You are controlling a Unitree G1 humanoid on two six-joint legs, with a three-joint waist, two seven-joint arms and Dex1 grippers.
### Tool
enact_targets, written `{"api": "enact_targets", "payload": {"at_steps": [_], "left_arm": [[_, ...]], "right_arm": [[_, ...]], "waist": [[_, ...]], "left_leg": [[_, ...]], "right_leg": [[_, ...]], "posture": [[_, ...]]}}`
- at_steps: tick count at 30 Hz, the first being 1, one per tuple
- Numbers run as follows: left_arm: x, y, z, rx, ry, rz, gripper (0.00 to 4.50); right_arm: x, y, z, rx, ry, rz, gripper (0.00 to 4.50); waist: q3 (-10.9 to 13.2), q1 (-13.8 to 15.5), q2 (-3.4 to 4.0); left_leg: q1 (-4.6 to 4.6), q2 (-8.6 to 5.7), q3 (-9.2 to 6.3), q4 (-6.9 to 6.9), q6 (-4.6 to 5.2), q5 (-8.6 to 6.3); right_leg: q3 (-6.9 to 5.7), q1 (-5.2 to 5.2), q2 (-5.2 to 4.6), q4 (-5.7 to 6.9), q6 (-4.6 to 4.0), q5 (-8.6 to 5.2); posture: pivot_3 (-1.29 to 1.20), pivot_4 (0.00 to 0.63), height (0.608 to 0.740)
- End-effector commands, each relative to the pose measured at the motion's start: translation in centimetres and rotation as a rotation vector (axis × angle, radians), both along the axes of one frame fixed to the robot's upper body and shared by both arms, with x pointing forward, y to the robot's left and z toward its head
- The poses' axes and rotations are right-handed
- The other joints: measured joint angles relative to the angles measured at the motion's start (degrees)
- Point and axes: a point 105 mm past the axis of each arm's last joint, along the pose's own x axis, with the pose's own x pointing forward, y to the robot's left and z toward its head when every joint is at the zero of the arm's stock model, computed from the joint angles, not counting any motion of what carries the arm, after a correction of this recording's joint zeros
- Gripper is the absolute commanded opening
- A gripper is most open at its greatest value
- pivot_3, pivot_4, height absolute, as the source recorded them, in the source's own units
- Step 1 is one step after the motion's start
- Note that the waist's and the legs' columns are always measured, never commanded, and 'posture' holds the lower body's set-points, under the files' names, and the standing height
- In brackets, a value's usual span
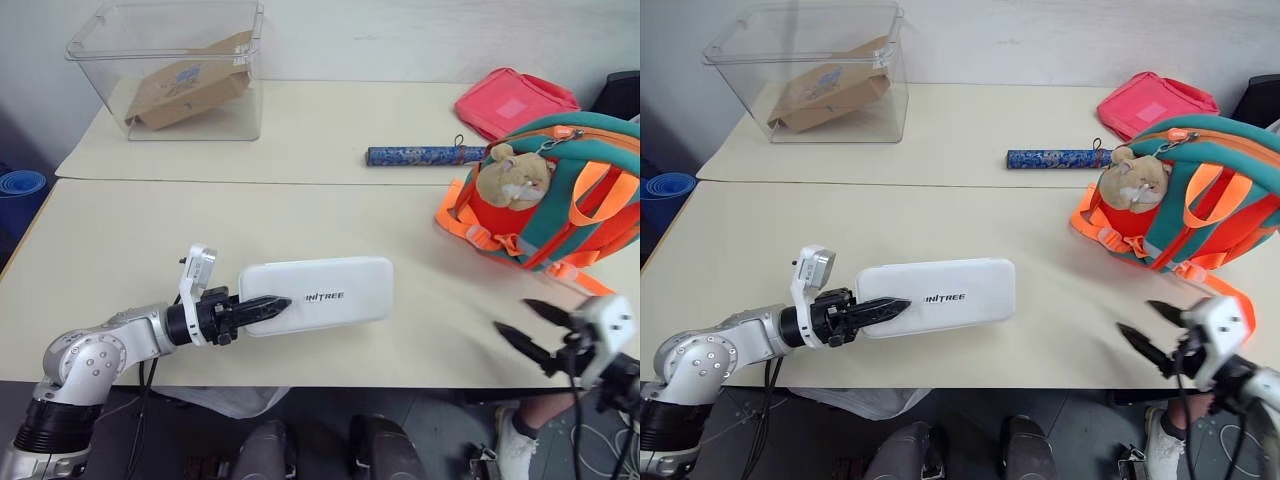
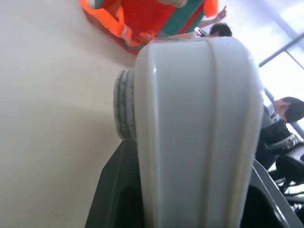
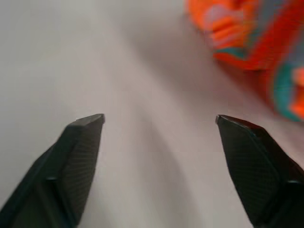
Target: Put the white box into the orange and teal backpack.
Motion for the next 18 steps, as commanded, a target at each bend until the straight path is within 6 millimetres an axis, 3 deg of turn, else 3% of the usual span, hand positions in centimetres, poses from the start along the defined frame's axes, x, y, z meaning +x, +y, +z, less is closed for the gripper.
{"api": "enact_targets", "payload": {"at_steps": [1, 6, 12, 18], "left_arm": [[-0.2, -0.2, 0.8, -0.011, -0.107, -0.056, 1.29], [0.2, -0.5, 0.8, -0.001, -0.13, -0.067, 1.29], [-0.9, 0.4, 1.2, 0.031, -0.148, -0.103, 1.29], [-2.1, 1.8, 2.8, -0.042, -0.169, -0.122, 1.29]], "right_arm": [[0.1, -1.7, 2.2, -0.008, -0.11, -0.06, 4.48], [3.0, -1.7, 3.7, 0.029, -0.159, -0.015, 4.48], [8.2, 3.0, 5.4, 0.115, -0.187, 0.202, 4.48], [11.4, 6.3, 6.1, 0.154, -0.229, 0.314, 2.63]], "waist": [[0.0, -0.02, 0.0], [0.02, -0.14, 0.04], [0.07, -0.71, 0.12], [0.1, -1.29, 0.16]], "left_leg": [[0.0, 0.07, 0.0, 0.0, 0.02, 0.01], [0.02, 0.14, 0.0, 0.02, 0.27, 0.15], [0.01, 0.15, -0.01, 0.03, 0.31, 0.19], [-0.05, 0.09, -0.02, 0.1, 0.38, 0.22]], "right_leg": [[0.01, 0.0, -0.05, 0.0, -0.01, -0.01], [0.02, 0.0, -0.12, 0.05, -0.05, -0.01], [-0.03, -0.04, -0.13, 0.12, -0.05, -0.01], [-0.07, -0.04, -0.23, 0.14, -0.04, -0.01]], "posture": [[0.0, 0.15, 0.74], [0.0, 0.15, 0.74], [0.0, 0.15, 0.74], [0.0, 0.15, 0.74]]}}
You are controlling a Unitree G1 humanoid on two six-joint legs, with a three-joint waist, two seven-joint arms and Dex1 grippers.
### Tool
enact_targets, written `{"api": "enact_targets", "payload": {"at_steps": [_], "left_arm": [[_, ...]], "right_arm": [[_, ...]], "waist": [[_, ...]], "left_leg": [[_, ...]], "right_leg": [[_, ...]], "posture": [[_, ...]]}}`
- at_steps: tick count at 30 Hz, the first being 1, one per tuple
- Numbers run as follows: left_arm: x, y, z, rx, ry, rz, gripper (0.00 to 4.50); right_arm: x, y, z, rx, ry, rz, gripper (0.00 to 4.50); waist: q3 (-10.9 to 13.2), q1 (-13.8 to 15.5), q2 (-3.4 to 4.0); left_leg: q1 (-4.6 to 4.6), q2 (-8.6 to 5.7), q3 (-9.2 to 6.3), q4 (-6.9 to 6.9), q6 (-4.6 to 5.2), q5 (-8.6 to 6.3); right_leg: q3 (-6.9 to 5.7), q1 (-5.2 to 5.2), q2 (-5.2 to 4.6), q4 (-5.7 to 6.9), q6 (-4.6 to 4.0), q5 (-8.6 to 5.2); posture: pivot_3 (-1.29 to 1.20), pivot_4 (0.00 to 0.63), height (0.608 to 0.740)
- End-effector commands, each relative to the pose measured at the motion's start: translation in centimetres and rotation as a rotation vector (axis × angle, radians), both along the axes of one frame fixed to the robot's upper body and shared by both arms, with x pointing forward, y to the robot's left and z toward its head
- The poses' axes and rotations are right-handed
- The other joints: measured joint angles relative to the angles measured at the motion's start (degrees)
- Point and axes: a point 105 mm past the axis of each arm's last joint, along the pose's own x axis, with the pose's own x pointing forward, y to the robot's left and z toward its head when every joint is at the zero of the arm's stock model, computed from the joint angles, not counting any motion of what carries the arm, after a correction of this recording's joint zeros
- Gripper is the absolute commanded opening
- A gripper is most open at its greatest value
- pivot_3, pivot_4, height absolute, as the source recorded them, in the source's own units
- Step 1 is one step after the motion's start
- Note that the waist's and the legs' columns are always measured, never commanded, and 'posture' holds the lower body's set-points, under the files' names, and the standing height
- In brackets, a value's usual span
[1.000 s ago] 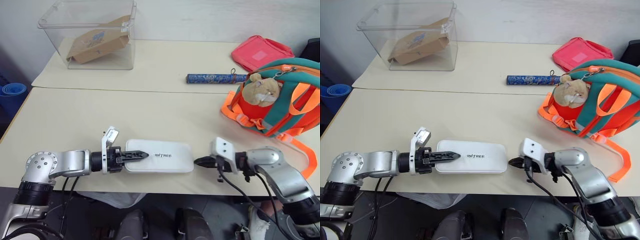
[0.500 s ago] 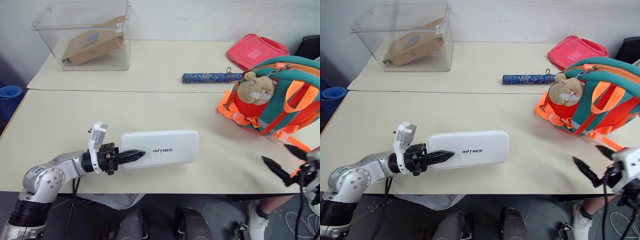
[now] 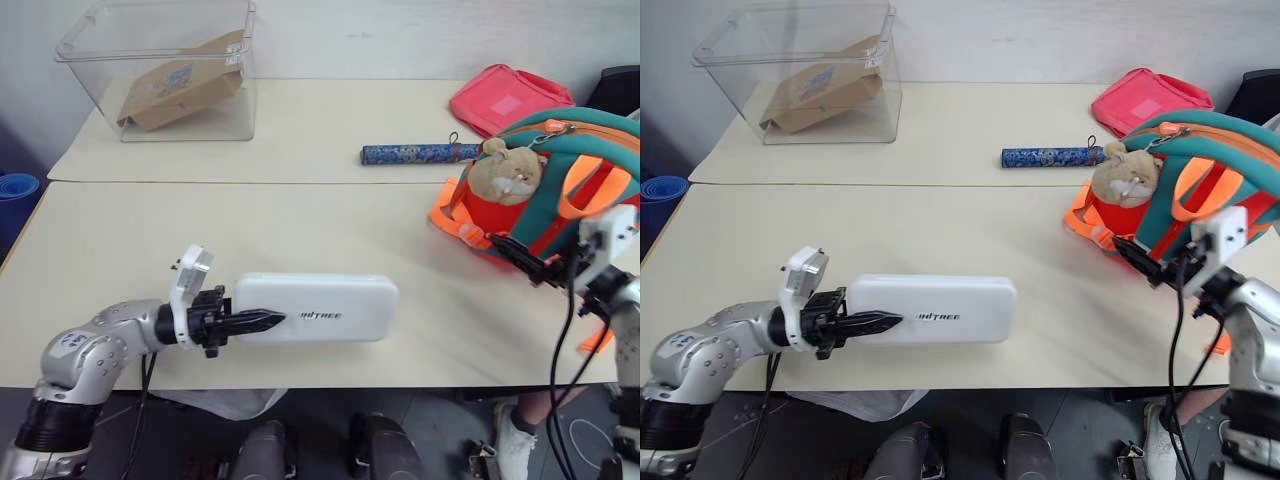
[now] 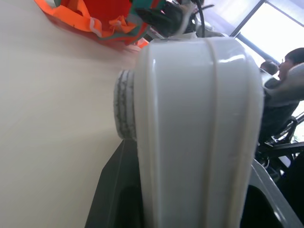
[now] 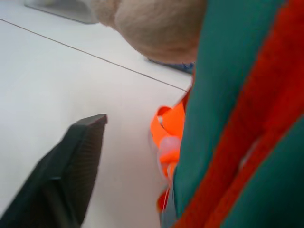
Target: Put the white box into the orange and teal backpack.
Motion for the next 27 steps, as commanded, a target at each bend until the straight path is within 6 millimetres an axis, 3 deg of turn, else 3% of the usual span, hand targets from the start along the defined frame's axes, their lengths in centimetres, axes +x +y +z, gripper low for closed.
{"api": "enact_targets", "payload": {"at_steps": [1, 7, 10, 14, 17, 22, 24, 27], "left_arm": [[-0.9, 0.4, 2.9, -0.085, -0.112, -0.038, 1.29], [-0.3, 2.7, 3.5, -0.036, -0.115, 0.039, 1.29], [0.4, 5.6, 3.8, -0.047, -0.107, 0.173, 1.29], [0.9, 7.8, 5.3, -0.157, -0.098, 0.312, 1.29], [0.8, 8.7, 7.0, -0.21, -0.124, 0.37, 1.29], [0.2, 9.9, 9.2, -0.263, -0.181, 0.413, 1.29], [-0.2, 9.5, 9.6, -0.27, -0.194, 0.391, 1.29], [-0.4, 8.1, 10.0, -0.273, -0.216, 0.334, 1.29]], "right_arm": [[0.6, 1.8, 0.5, 0.002, -0.045, 0.071, 2.31], [0.2, 7.4, 1.8, 0.066, -0.093, 0.26, 0.17], [-2.5, 13.5, 3.8, 0.151, -0.094, 0.515, 0.04], [-7.6, 17.2, 4.3, 0.201, 0.053, 0.803, 0.04], [-11.3, 17.5, 4.0, 0.166, 0.199, 0.967, 0.04], [-15.5, 15.2, 3.7, 0.163, 0.488, 1.085, 0.04], [-16.2, 14.4, 2.8, 0.127, 0.579, 1.067, 0.04], [-15.1, 13.4, 1.5, 0.076, 0.597, 0.963, 0.04]], "waist": [[0.0, 0.01, 0.0], [0.02, -0.12, 0.04], [0.03, -0.84, 0.06], [0.06, -0.77, 0.08], [0.06, -0.16, 0.07], [0.07, 0.2, -0.04], [0.06, 0.27, -0.06], [0.01, 0.25, -0.18]], "left_leg": [[0.0, -0.02, -0.01, 0.0, 0.01, 0.01], [-0.01, -0.07, -0.08, 0.0, 0.01, 0.01], [-0.01, -0.06, -0.07, -0.02, 0.0, 0.0], [-0.06, 0.01, -0.21, -0.15, -0.11, 0.04], [-0.09, -0.08, -0.3, -0.2, -0.01, -0.04], [-0.08, -0.34, -0.37, -0.02, 0.41, -0.3], [-0.08, -0.37, -0.36, -0.01, 0.48, -0.34], [-0.07, -0.37, -0.36, -0.01, 0.45, -0.38]], "right_leg": [[-0.02, 0.0, -0.04, 0.01, 0.0, 0.0], [-0.07, -0.01, -0.12, 0.12, 0.0, 0.0], [-0.06, -0.09, -0.14, 0.28, 0.0, 0.0], [-0.12, -0.22, -0.12, 0.53, -0.11, -0.06], [-0.16, -0.19, -0.25, 0.44, -0.11, -0.06], [-0.21, 0.09, -0.58, -0.05, 0.04, 0.02], [-0.2, 0.15, -0.61, -0.18, 0.13, 0.08], [-0.21, 0.17, -0.61, -0.21, 0.13, 0.08]], "posture": [[0.0, 0.15, 0.74], [0.0, 0.15, 0.74], [0.0, 0.15, 0.74], [0.0, 0.15, 0.74], [0.0, 0.15, 0.74], [0.0, 0.15, 0.74], [0.0, 0.15, 0.74], [0.0, 0.15, 0.74]]}}
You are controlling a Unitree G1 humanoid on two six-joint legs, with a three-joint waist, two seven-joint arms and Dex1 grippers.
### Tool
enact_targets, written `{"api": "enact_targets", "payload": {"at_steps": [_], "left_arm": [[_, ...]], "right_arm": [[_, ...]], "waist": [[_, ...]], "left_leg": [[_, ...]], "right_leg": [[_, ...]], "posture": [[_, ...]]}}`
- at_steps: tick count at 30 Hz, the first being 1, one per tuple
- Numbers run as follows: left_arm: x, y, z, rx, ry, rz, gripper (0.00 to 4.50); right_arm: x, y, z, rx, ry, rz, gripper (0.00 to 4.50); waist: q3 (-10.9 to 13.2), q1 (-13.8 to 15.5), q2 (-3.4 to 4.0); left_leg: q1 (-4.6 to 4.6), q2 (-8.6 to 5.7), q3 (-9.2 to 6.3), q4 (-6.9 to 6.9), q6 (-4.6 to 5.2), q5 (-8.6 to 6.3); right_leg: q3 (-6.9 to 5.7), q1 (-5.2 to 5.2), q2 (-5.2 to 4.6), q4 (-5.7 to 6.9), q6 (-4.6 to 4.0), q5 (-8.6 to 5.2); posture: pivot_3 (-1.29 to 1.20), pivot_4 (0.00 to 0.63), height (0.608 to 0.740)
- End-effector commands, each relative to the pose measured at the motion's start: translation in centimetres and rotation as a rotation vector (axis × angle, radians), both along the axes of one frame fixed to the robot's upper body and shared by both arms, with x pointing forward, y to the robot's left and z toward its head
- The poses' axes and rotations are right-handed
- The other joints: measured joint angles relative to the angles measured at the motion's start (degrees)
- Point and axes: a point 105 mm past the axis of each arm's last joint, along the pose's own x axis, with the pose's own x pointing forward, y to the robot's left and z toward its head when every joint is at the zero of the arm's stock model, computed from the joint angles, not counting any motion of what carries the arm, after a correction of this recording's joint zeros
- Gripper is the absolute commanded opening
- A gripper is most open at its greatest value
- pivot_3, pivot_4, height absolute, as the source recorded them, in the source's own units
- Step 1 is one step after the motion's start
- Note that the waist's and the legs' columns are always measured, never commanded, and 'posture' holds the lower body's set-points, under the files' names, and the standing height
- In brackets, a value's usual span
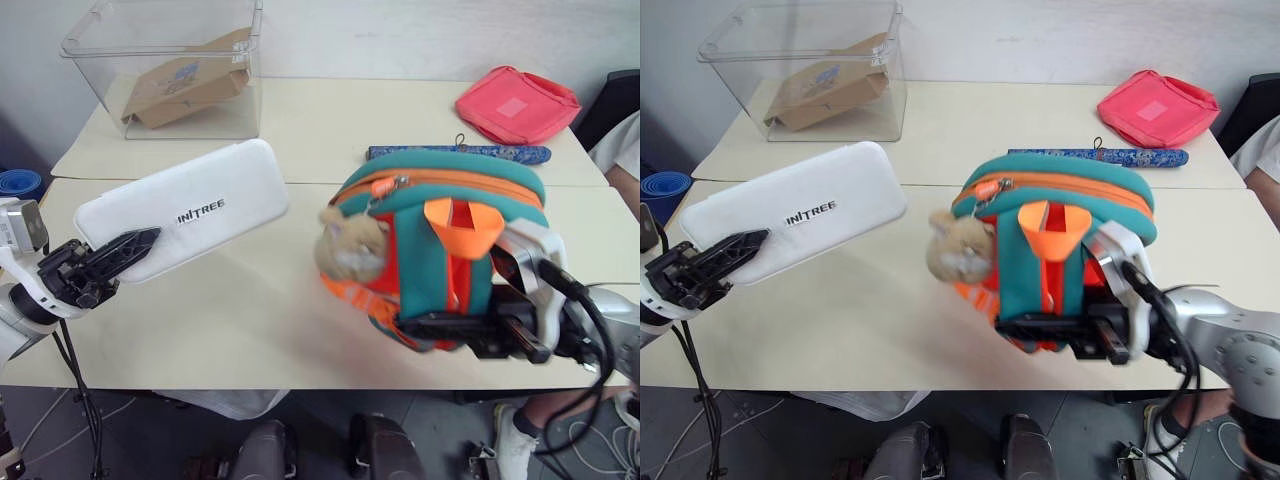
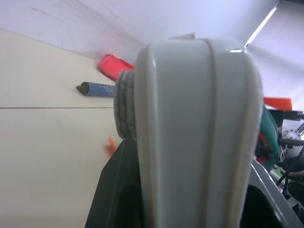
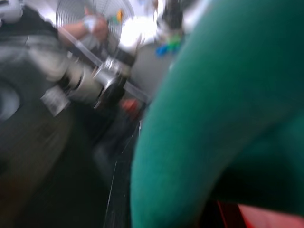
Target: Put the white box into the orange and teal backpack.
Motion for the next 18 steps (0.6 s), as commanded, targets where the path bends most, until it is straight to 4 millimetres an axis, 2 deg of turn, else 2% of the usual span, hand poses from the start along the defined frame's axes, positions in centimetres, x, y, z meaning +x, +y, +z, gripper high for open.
{"api": "enact_targets", "payload": {"at_steps": [1, 4, 7, 10, 18], "left_arm": [[-0.9, -2.2, 1.9, 0.016, -0.108, -0.095, 1.29], [-0.8, -3.7, 2.7, -0.015, -0.147, -0.159, 1.29], [-0.8, -5.5, 3.2, 0.02, -0.173, -0.244, 1.29], [-0.9, -6.3, 3.4, 0.067, -0.19, -0.29, 1.29], [1.2, -8.1, 0.7, 0.327, -0.243, -0.277, 1.29]], "right_arm": [[0.6, -0.6, -0.3, -0.041, -0.053, -0.035, 0.04], [1.6, -0.7, -0.8, -0.044, -0.082, -0.065, 0.04], [2.2, -0.6, -0.9, -0.04, -0.115, -0.082, 0.04], [2.4, -0.5, -0.8, -0.039, -0.136, -0.087, 0.04], [3.0, -0.3, -0.5, -0.035, -0.162, -0.094, 0.04]], "waist": [[0.0, -0.01, -0.02], [0.0, 0.03, -0.02], [0.0, 0.07, -0.03], [0.0, 0.04, -0.03], [0.0, 0.2, -0.04]], "left_leg": [[0.0, 0.0, 0.0, 0.0, -0.01, 0.0], [0.0, -0.01, 0.05, 0.01, -0.07, 0.03], [0.01, 0.03, 0.06, 0.01, -0.18, 0.1], [-0.01, 0.04, 0.1, 0.01, -0.21, 0.13], [0.0, 0.01, 0.17, 0.05, -0.16, 0.18]], "right_leg": [[0.0, 0.0, 0.01, 0.0, 0.0, 0.0], [0.02, -0.01, 0.05, 0.03, 0.02, 0.01], [0.01, -0.04, 0.14, 0.1, 0.02, 0.01], [0.0, -0.08, 0.2, 0.13, 0.02, 0.01], [0.04, -0.08, 0.24, 0.12, 0.02, 0.01]], "posture": [[0.0, 0.15, 0.74], [0.0, 0.15, 0.74], [0.0, 0.15, 0.74], [0.0, 0.15, 0.74], [0.0, 0.15, 0.74]]}}
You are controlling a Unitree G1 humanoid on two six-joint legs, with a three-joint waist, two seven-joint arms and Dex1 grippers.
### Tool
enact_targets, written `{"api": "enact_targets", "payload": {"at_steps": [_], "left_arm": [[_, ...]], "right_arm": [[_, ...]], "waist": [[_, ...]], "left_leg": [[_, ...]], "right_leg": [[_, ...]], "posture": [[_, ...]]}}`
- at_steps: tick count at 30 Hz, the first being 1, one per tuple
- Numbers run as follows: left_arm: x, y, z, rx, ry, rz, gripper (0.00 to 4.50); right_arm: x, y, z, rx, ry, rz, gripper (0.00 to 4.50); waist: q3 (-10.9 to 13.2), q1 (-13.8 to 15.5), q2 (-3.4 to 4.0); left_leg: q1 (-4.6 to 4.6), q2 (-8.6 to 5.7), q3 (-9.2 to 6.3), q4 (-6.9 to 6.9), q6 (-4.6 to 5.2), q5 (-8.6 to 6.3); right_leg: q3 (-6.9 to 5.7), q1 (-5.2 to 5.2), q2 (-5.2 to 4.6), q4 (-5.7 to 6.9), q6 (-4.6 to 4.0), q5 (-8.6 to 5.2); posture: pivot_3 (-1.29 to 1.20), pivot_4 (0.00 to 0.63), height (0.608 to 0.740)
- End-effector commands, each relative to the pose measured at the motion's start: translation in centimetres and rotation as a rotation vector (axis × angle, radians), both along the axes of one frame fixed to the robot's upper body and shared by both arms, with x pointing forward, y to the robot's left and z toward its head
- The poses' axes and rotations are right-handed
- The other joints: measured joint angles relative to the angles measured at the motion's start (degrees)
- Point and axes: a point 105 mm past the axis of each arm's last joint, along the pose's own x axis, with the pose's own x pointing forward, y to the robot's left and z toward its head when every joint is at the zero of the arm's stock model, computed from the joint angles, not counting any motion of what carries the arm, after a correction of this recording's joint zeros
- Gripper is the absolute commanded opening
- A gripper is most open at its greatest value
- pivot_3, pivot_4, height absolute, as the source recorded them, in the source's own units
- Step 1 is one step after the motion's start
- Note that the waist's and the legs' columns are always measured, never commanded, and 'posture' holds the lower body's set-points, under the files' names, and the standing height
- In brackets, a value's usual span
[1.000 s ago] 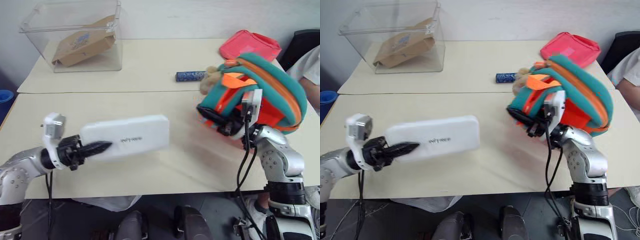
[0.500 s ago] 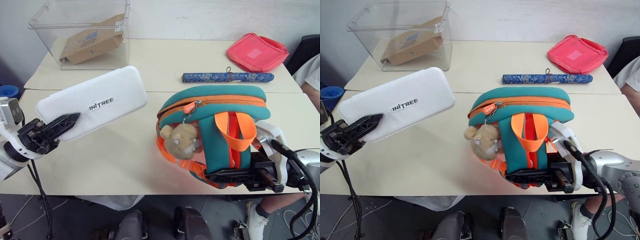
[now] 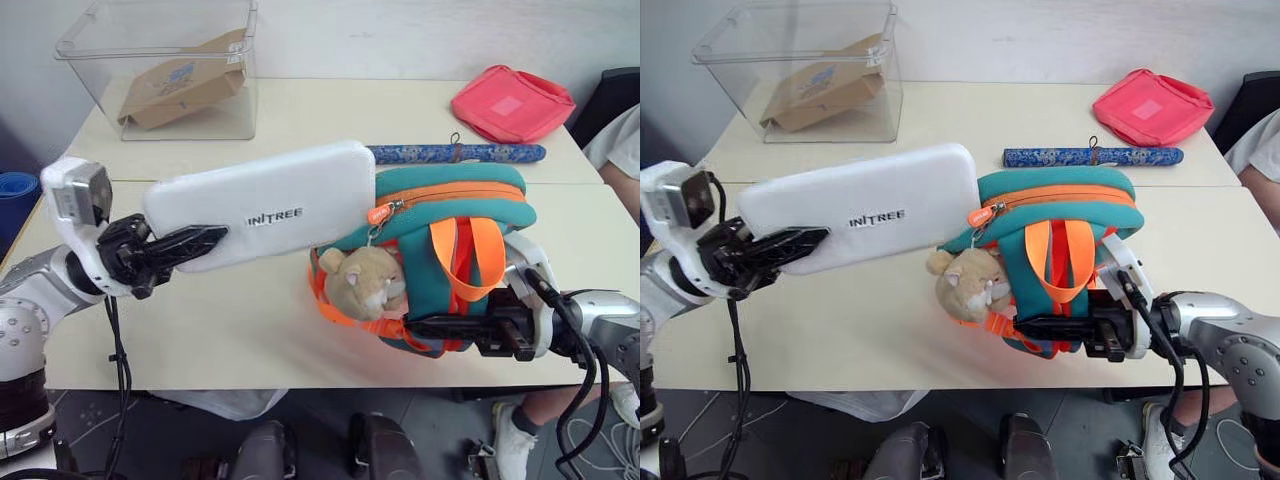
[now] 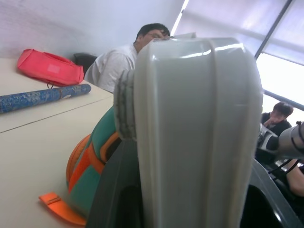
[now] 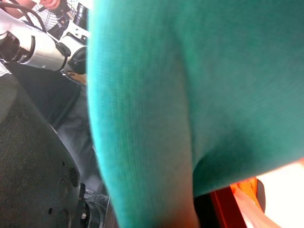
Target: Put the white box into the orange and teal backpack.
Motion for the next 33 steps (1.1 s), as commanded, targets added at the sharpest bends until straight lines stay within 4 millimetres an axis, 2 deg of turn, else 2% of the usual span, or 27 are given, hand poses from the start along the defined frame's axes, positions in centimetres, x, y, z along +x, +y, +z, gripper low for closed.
{"api": "enact_targets", "payload": {"at_steps": [1, 5, 8, 10, 15, 17, 19, 21, 22, 24, 25, 26, 27, 29, 32, 33], "left_arm": [[0.8, -1.3, -0.7, 0.177, -0.123, 0.004, 1.29], [3.1, -2.6, -1.9, 0.406, -0.219, 0.034, 1.29], [5.3, -5.0, -1.4, 0.455, -0.277, 0.036, 1.29], [6.3, -7.9, -1.1, 0.439, -0.296, -0.007, 1.29], [7.7, -17.9, -1.4, 0.393, -0.337, -0.174, 1.29], [7.4, -19.6, -2.3, 0.413, -0.319, -0.243, 1.29], [7.9, -21.5, -3.0, 0.41, -0.327, -0.246, 1.29], [8.1, -22.5, -3.1, 0.39, -0.338, -0.24, 1.29], [8.3, -22.9, -3.1, 0.374, -0.368, -0.223, 1.64], [8.2, -23.3, -2.6, 0.307, -0.438, -0.215, 2.28], [8.0, -23.3, -2.3, 0.267, -0.471, -0.22, 2.37], [7.9, -22.8, -1.8, 0.231, -0.472, -0.213, 2.75], [7.9, -21.9, -1.5, 0.203, -0.469, -0.212, 2.98], [8.6, -18.6, -1.3, 0.175, -0.442, -0.163, 3.53], [7.6, -14.2, -0.6, 0.111, -0.45, -0.19, 4.39], [7.4, -13.0, -0.3, 0.1, -0.453, -0.183, 4.45]], "right_arm": [[0.0, 0.3, 0.6, 0.017, -0.035, 0.017, 0.04], [0.4, 0.2, 0.8, 0.014, -0.048, 0.004, 0.04], [0.7, 0.1, 0.9, 0.025, -0.046, -0.007, 0.04], [1.1, -0.1, 0.6, 0.032, -0.041, -0.019, 0.04], [1.6, 0.1, -0.1, 0.032, -0.04, -0.014, 0.04], [1.7, 0.4, -0.3, 0.035, -0.045, -0.01, 0.04], [1.9, 0.6, -0.3, 0.038, -0.061, -0.013, 0.04], [2.0, 0.8, -0.3, 0.042, -0.073, -0.018, 0.04], [2.1, 0.8, -0.2, 0.045, -0.081, -0.031, 0.01], [2.3, 0.9, -0.1, 0.05, -0.094, -0.052, 0.0], [2.4, 0.9, -0.1, 0.051, -0.099, -0.06, 0.0], [2.4, 0.9, 0.0, 0.052, -0.103, -0.068, 0.0], [2.5, 1.0, 0.1, 0.055, -0.11, -0.078, 0.0], [2.7, 1.0, 0.2, 0.061, -0.12, -0.103, 0.0], [3.0, 1.0, 0.3, 0.066, -0.127, -0.133, 0.0], [3.1, 1.0, 0.2, 0.068, -0.125, -0.143, 0.0]], "waist": [[0.0, 0.23, 0.0], [0.0, 1.38, -0.01], [-0.01, 2.02, -0.02], [-0.01, 2.52, -0.02], [0.0, 3.44, -0.08], [0.0, 2.88, -0.08], [0.0, 2.25, -0.08], [0.0, 2.47, -0.08], [0.0, 2.55, -0.08], [0.0, 2.77, -0.08], [0.0, 2.82, -0.09], [0.0, 2.78, -0.08], [0.0, 2.63, -0.08], [0.0, 2.18, -0.08], [0.0, 1.05, -0.08], [0.01, 0.79, -0.07]], "left_leg": [[0.0, 0.0, 0.0, 0.0, 0.0, 0.0], [0.0, 0.0, 0.02, 0.01, 0.0, 0.01], [-0.01, -0.02, 0.02, 0.02, 0.02, 0.01], [-0.01, -0.06, 0.04, 0.02, 0.07, 0.02], [-0.2, -0.31, 0.02, 0.15, 0.39, 0.17], [-0.41, -0.36, 0.05, 0.15, 0.51, 0.18], [-0.52, -0.38, 0.09, 0.16, 0.57, 0.17], [-0.51, -0.38, 0.06, 0.16, 0.58, 0.19], [-0.51, -0.38, 0.01, 0.17, 0.61, 0.25], [-0.5, -0.46, -0.05, 0.21, 0.68, 0.33], [-0.52, -0.54, -0.15, 0.22, 0.76, 0.39], [-0.53, -0.58, -0.17, 0.23, 0.78, 0.4], [-0.54, -0.62, -0.17, 0.23, 0.82, 0.41], [-0.66, -0.65, -0.24, 0.24, 0.86, 0.41], [-0.66, -0.6, -0.24, 0.19, 0.8, 0.41], [-0.66, -0.58, -0.25, 0.18, 0.77, 0.42]], "right_leg": [[0.0, 0.0, 0.0, -0.01, 0.0, 0.0], [0.0, 0.0, 0.0, -0.02, 0.0, 0.0], [-0.02, 0.0, -0.01, -0.01, 0.0, 0.0], [0.01, 0.01, -0.03, -0.01, 0.06, 0.03], [-0.15, -0.01, 0.17, -0.03, 0.29, 0.16], [-0.36, -0.09, 0.18, -0.04, 0.56, 0.31], [-0.46, -0.21, 0.16, -0.1, 0.64, 0.36], [-0.54, -0.2, 0.14, -0.08, 0.65, 0.36], [-0.59, -0.19, 0.09, -0.1, 0.65, 0.36], [-0.64, -0.19, -0.12, -0.17, 0.64, 0.36], [-0.66, -0.15, -0.24, -0.17, 0.67, 0.37], [-0.64, -0.14, -0.33, -0.17, 0.71, 0.4], [-0.59, -0.15, -0.45, -0.2, 0.77, 0.44], [-0.58, -0.16, -0.77, -0.29, 0.83, 0.49], [-0.74, -0.18, -0.68, -0.1, 0.82, 0.51], [-0.82, -0.18, -0.65, -0.08, 0.82, 0.51]], "posture": [[0.0, 0.15, 0.74], [0.0, 0.15, 0.74], [0.0, 0.15, 0.74], [0.0, 0.15, 0.74], [0.0, 0.15, 0.74], [0.0, 0.15, 0.74], [0.0, 0.15, 0.74], [0.0, 0.15, 0.74], [0.0, 0.15, 0.74], [0.0, 0.15, 0.74], [0.0, 0.15, 0.74], [0.0, 0.15, 0.74], [0.0, 0.15, 0.74], [0.0, 0.15, 0.74], [0.0, 0.15, 0.74], [0.0, 0.15, 0.74]]}}
